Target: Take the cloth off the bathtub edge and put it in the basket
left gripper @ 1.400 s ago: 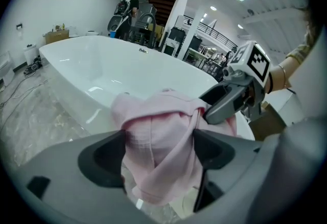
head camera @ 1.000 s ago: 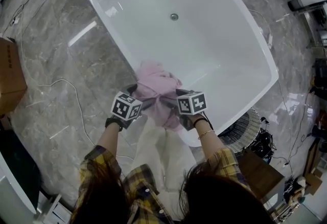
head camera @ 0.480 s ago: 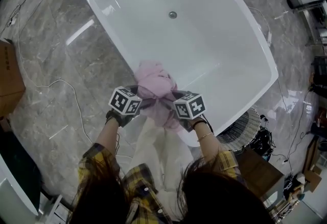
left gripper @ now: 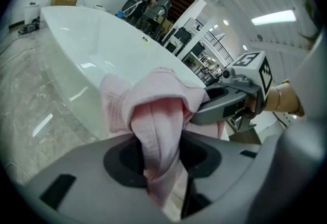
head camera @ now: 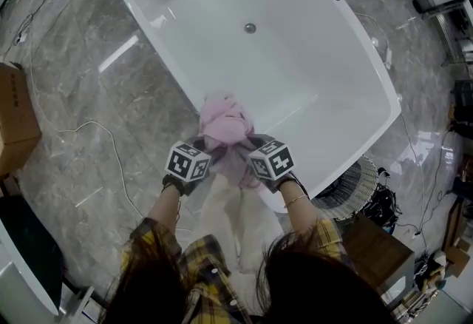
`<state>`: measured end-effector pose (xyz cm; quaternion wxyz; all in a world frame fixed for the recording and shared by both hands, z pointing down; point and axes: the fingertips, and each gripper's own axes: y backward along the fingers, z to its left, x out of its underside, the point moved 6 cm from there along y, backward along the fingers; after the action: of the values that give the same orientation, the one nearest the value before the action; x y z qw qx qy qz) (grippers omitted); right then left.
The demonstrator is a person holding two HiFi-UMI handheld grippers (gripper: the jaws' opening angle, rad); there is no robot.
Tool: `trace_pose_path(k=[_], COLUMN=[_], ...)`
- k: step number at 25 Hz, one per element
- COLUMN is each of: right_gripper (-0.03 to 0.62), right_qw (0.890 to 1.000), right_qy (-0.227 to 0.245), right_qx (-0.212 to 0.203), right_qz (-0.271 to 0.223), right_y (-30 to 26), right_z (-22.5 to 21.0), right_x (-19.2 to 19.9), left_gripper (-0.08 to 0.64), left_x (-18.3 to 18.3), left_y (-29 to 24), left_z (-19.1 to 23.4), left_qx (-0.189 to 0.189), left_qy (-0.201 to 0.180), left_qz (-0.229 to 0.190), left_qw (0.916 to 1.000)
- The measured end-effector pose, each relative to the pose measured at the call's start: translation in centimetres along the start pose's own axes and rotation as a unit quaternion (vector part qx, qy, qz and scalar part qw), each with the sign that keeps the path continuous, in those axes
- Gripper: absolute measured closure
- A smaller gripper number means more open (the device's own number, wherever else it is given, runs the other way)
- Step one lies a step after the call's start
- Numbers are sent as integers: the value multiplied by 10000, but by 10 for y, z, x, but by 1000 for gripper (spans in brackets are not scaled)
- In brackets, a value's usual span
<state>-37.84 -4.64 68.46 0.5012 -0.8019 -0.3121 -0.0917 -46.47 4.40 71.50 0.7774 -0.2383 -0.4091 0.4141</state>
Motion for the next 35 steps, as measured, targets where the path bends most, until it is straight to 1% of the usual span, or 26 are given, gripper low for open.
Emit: trace_pose_path(k=[3,6,13,16,20,23,28,35], right_gripper=[497,500,502,503,505,505,505,505], right_qw=[10000,9998,9991,9986,9972,9957,9921,9813], right_qy=[91,157,195,165,243,297,284,146], right_qx=[10,-1,92,134,218,292,385,717], right_qz=[-15,-90,-355,-493,-671,-826,-1161,-1781], right_y=[5,12,29,41,63,81,117,180], right_z=[7,12,25,33,46,53,57,53], right_x=[-2,-4,-14,-20,-29,-32,-25,-12], left_gripper=[394,397,397,397,397,397,397,397], left_x=[-1,-3,-20,-29,-40,-48,-59,-90], left_y=[5,12,28,38,54,63,69,69], left_z=[-6,-11,-22,-30,-46,-61,-96,-156], left_qx=[-154,-128,-191,-231,-225,-216,-216,-119], left_qy=[-210,-294,-609,-760,-863,-992,-1335,-1977], left_qz=[-39,-83,-6,-56,-155,-252,-335,-404], left_qw=[9997,9995,9980,9968,9959,9945,9902,9794])
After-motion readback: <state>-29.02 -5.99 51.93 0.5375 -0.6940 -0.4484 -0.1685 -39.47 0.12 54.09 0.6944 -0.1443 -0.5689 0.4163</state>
